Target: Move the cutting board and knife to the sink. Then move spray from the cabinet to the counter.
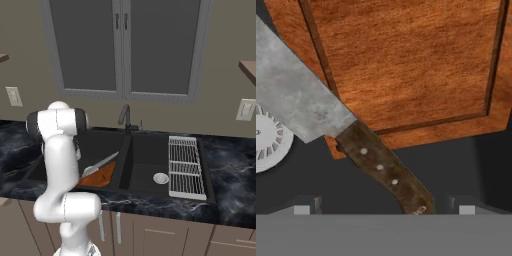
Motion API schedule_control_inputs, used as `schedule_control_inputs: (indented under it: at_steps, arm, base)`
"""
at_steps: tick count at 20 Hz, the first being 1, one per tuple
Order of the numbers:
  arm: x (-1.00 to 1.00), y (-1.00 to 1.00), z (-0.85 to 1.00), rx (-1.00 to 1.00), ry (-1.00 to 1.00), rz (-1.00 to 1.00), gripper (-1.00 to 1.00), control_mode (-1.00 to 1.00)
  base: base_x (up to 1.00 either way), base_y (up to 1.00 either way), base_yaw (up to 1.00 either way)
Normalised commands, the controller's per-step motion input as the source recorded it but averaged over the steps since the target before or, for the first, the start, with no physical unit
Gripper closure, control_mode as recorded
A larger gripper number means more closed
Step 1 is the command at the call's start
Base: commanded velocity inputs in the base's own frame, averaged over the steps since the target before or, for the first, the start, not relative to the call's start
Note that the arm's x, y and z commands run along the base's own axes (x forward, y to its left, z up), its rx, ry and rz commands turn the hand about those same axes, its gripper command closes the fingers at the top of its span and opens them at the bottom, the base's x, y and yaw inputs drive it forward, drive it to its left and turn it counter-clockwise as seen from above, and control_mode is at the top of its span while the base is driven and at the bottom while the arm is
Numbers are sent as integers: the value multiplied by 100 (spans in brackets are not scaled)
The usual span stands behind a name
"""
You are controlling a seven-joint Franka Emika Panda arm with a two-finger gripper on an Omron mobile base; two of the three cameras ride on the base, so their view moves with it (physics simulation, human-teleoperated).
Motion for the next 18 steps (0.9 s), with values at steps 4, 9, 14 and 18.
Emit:
schedule_control_inputs:
  at_steps: [4, 9, 14, 18]
  arm:
    - [0, 0, 54, 0, -17, 0, -100, -100]
    - [-5, 0, 87, 0, -20, 1, -100, -100]
    - [-47, 0, 100, 0, -28, 7, -100, -100]
    - [-47, 0, 100, 0, -25, 10, -100, -100]
  base:
    - [0, 0, 0]
    - [0, 0, 0]
    - [0, 0, 0]
    - [0, 0, 0]
